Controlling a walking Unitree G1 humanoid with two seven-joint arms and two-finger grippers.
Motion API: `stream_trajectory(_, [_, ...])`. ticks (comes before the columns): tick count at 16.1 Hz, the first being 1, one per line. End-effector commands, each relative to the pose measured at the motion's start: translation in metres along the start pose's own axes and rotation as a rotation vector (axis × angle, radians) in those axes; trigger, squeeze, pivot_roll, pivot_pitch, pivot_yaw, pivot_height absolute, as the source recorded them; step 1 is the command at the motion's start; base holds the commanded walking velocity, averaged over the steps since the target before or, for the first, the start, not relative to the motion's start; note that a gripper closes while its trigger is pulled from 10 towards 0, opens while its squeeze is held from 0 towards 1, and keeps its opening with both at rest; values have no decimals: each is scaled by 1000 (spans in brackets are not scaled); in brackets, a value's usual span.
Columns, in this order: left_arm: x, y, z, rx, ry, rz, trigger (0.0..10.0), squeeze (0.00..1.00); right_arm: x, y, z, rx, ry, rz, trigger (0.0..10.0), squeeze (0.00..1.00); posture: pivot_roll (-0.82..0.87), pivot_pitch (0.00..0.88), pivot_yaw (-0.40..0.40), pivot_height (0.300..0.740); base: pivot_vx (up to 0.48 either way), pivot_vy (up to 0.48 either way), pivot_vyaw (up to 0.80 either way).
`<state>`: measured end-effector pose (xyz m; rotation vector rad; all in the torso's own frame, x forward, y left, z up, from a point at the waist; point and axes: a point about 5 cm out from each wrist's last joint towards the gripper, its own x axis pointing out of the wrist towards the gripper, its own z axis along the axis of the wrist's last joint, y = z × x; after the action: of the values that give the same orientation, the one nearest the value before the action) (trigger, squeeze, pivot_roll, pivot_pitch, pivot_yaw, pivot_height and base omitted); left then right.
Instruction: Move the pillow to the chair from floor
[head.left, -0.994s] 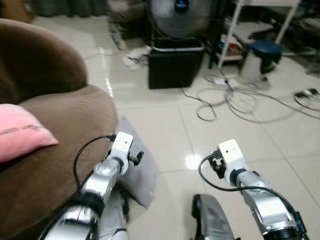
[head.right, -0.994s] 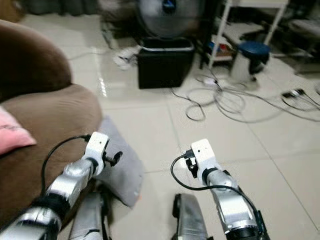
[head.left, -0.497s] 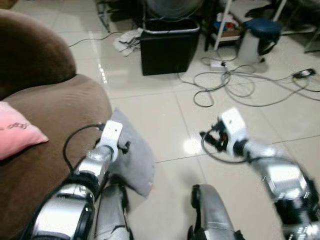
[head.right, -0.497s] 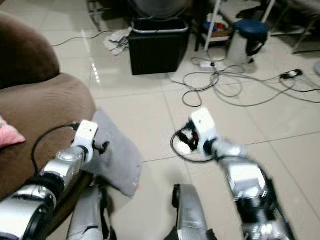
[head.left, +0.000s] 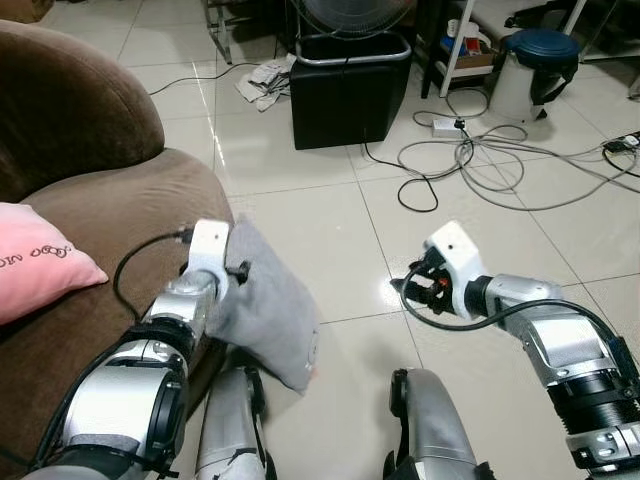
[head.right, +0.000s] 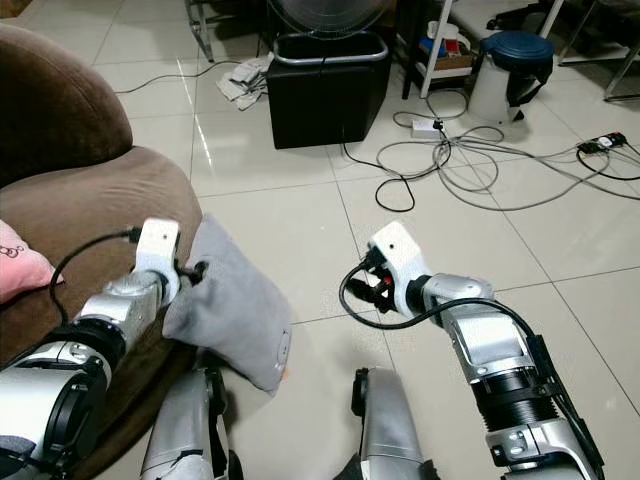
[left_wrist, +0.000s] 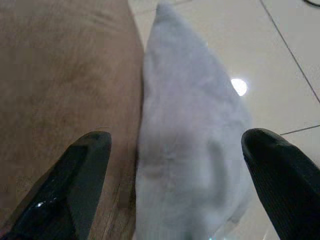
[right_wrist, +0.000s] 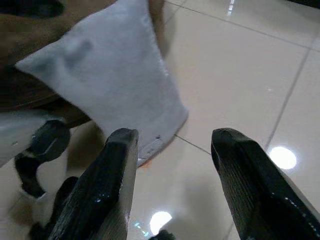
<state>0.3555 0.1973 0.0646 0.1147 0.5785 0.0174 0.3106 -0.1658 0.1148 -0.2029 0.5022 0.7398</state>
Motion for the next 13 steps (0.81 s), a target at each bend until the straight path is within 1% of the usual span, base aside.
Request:
stream_trajectory(1, [-1, 6, -7, -37, 30, 25, 10000, 1000, 1, 6, 0, -9, -16, 39, 10000, 0, -26, 135, 15, 550, 0, 0, 0])
stream_trajectory(3, [0, 2, -11, -69, 38, -5, 10000, 1000, 2, 9, -5, -26, -4, 31, 10000, 0, -42, 161, 11, 550, 0, 0, 0])
stream_trajectory(5, [0, 0, -16, -70, 47, -15, 10000, 1000, 0, 12, -7, -36, -5, 17, 10000, 0, -62, 191, 8, 550, 0, 0, 0])
stream_trajectory(6, [-1, 0, -20, -61, 57, -18, 10000, 1000, -3, 16, -7, -35, -14, 12, 10000, 0, -86, 224, 6, 550, 0, 0, 0])
stream_trajectory(7, [-1, 1, -26, -34, 75, -8, 10000, 1000, -9, 22, -5, -44, -25, 9, 10000, 0, -107, 271, -3, 550, 0, 0, 0])
stream_trajectory(8, [-1, 1, -27, -29, 78, -3, 10000, 1000, -10, 23, -5, -47, -27, 7, 10000, 0, -107, 271, -3, 550, 0, 0, 0])
stream_trajectory(9, [-2, 4, -29, -38, 77, 15, 10000, 1000, -11, 24, -3, -56, -39, -8, 10000, 0, -116, 300, -11, 550, 0, 0, 0])
stream_trajectory(11, [-2, 9, -31, -53, 68, 51, 10000, 1000, -15, 27, 1, -71, -57, -23, 10000, 0, -122, 330, -24, 550, 0, 0, 0])
stream_trajectory(12, [-3, 11, -32, -50, 60, 64, 10000, 1000, -17, 28, 2, -79, -63, -25, 10000, 0, -127, 341, -33, 550, 0, 0, 0])
stream_trajectory(13, [-3, 16, -33, -28, 37, 99, 10000, 1000, -22, 31, 3, -80, -70, -32, 10000, 0, -130, 355, -41, 550, 0, 0, 0])
